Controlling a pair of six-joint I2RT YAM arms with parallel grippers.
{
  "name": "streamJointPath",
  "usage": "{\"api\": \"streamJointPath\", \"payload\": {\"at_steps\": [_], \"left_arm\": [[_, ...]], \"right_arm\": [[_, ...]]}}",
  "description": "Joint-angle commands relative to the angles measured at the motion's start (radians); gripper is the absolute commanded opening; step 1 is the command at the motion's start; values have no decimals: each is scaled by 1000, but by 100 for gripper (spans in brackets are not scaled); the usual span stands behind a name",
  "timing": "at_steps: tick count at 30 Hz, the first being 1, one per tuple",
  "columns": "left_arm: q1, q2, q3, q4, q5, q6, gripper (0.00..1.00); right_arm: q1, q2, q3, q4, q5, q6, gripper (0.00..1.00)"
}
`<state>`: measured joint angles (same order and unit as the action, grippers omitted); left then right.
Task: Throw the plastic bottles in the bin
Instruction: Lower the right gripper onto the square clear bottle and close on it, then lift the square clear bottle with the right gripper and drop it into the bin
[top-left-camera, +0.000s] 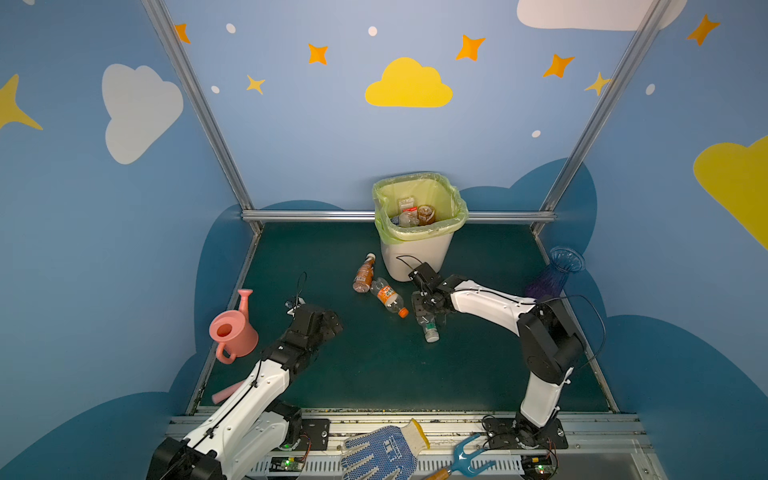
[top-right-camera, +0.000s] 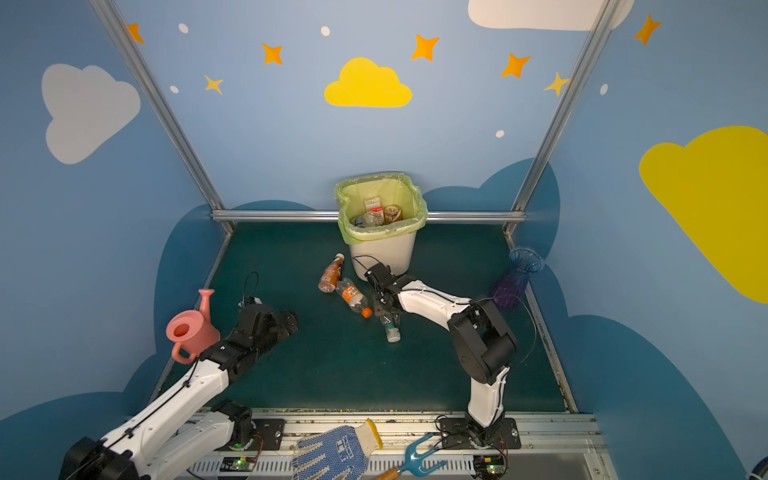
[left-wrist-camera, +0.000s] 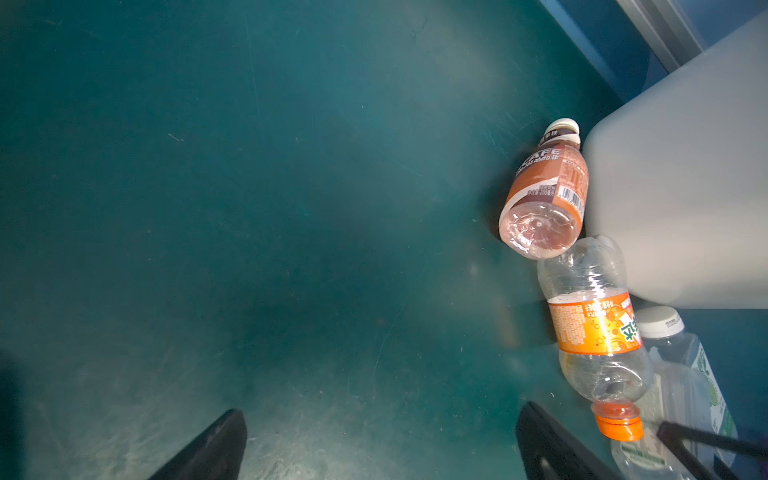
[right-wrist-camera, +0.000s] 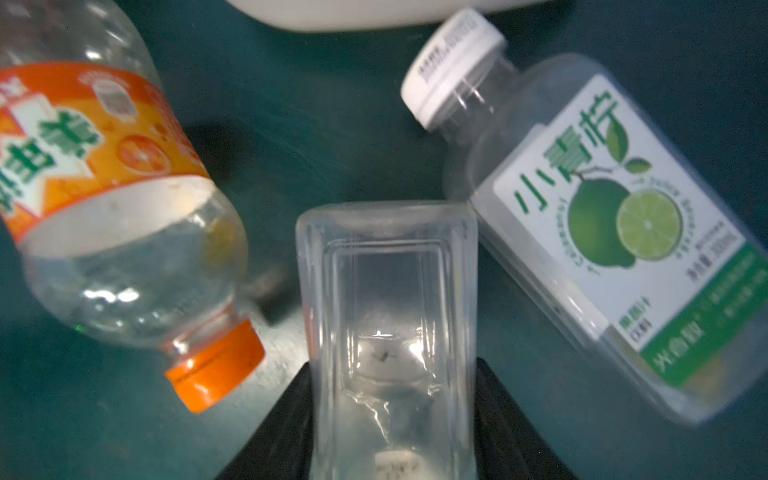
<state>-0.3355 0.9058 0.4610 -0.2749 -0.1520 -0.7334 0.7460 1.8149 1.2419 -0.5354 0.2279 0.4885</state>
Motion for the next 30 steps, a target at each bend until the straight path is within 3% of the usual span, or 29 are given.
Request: {"api": "streamJointPath", "payload": {"at_steps": [1,8,18,22,30], "left_arm": [[5,-3,-11,-6,-17,2,100],[6,15,-16,16,-4,-12,100],[6,20,-27,21,-3,-16,100],[6,11,-34,18,-7,-14,100],[7,-28,-54,1,-27,-6,100]], "right_arm": [[12,-80,-70,-80,2,19,49],[24,-157,-153,-153,-20,35,63],[22,-68,-63,-226,-40,-9,78],[19,7,1,-256,-50,-28,77],[6,73,29,-295,-82,-51,58]]}}
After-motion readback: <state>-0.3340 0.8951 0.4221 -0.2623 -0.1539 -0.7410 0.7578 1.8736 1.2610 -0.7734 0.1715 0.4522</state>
